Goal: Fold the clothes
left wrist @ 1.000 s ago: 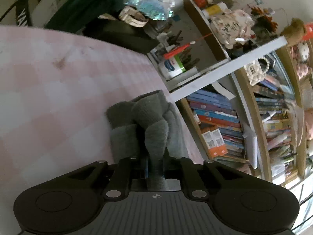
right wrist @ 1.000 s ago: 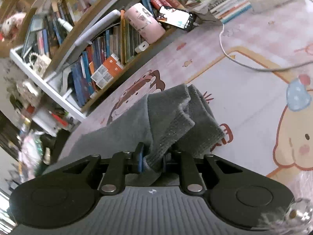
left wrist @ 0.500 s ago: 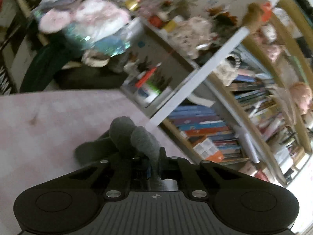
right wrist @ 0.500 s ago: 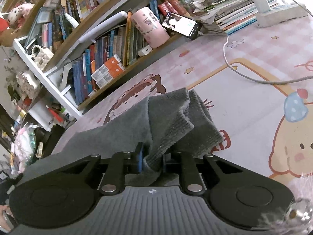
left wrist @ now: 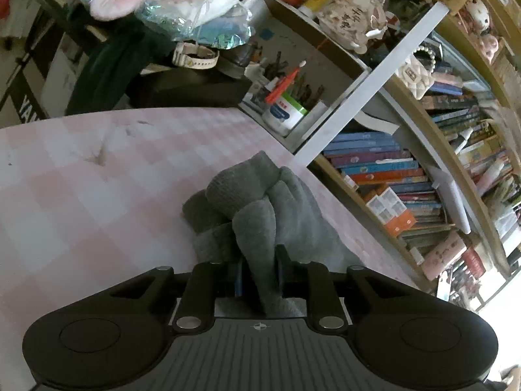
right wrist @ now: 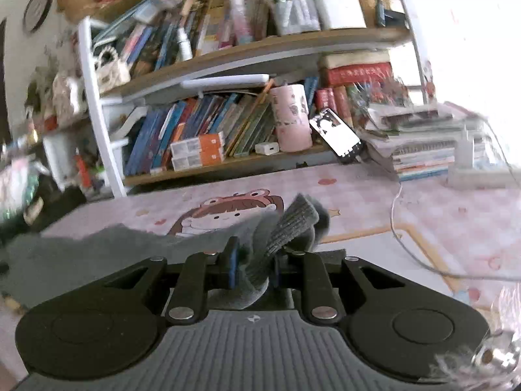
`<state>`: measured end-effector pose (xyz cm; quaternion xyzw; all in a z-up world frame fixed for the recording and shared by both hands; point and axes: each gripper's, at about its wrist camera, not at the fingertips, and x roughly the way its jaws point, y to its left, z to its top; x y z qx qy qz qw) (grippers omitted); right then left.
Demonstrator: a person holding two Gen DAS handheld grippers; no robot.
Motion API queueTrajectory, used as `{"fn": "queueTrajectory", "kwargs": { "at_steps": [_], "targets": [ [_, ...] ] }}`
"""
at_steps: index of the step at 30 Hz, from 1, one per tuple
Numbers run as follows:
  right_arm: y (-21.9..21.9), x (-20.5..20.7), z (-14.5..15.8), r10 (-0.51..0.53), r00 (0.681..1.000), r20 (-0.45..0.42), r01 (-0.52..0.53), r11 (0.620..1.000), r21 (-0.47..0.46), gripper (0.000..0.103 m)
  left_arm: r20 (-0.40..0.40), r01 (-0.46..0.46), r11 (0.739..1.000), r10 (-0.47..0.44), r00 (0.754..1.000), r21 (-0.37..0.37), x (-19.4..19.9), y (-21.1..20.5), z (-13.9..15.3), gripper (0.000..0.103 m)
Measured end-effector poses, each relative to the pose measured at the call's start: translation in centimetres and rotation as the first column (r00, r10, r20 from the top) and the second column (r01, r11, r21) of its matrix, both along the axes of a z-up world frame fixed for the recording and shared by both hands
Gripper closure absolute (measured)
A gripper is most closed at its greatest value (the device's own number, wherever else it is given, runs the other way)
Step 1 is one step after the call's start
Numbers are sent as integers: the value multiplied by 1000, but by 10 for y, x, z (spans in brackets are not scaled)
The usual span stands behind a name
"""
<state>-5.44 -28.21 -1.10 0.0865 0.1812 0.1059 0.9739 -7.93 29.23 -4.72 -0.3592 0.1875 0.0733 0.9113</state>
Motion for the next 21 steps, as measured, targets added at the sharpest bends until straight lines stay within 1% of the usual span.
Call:
{"fn": "queueTrajectory", "kwargs": {
  "at_steps": [3, 5, 6, 7, 9, 10, 11, 12, 14, 16, 18, 21],
  "targets": [
    [-8, 14, -16, -57, 990, -131, 59, 998, 8, 83, -1, 2, 1000, -2, 1000, 1, 0, 0, 1, 83],
    [-13, 17, -29, -85, 982, -168, 86, 996, -1, 77, -4, 4, 1000, -4, 1000, 7, -1, 1, 4, 80],
    [-16, 15, -33, -89, 984, -155, 92, 996, 8, 69, -5, 5, 1000, -5, 1000, 11, -2, 1, 6, 76],
    [-19, 14, -33, -101, 984, -145, 104, 995, 10, 61, -6, 2, 1000, -2, 1000, 15, -3, 2, 8, 74],
    [-24, 11, -30, -123, 984, -128, 126, 992, 11, 57, 3, -15, 999, 15, 1000, 38, -8, 2, 16, 65],
    [-25, 9, -26, -139, 984, -108, 140, 990, 8, 57, 11, -25, 998, 25, 1000, 52, -10, 1, 21, 61],
    [-27, 6, -23, -155, 984, -88, 156, 988, 6, 56, 17, -41, 996, 40, 999, 73, -13, 1, 26, 45],
    [-29, 2, -19, -176, 982, -64, 176, 984, -6, 54, 21, -64, 992, 62, 998, 109, -16, -2, 32, 31],
    [-32, -4, -12, -203, 979, -18, 203, 979, -15, 48, 35, -97, 977, 92, 995, 189, -21, -7, 41, 29],
    [-35, -10, -5, -220, 975, 22, 220, 975, -17, 35, 32, -109, 963, 105, 994, 246, -23, -12, 47, 24],
    [-32, -16, 1, -214, 975, 54, 216, 976, -20, 29, 19, -101, 960, 100, 995, 261, -22, -15, 47, 21],
    [-20, -23, 7, -168, 981, 93, 172, 984, -42, 23, -20, -76, 966, 84, 996, 246, -16, -16, 38, 21]
  ]
}}
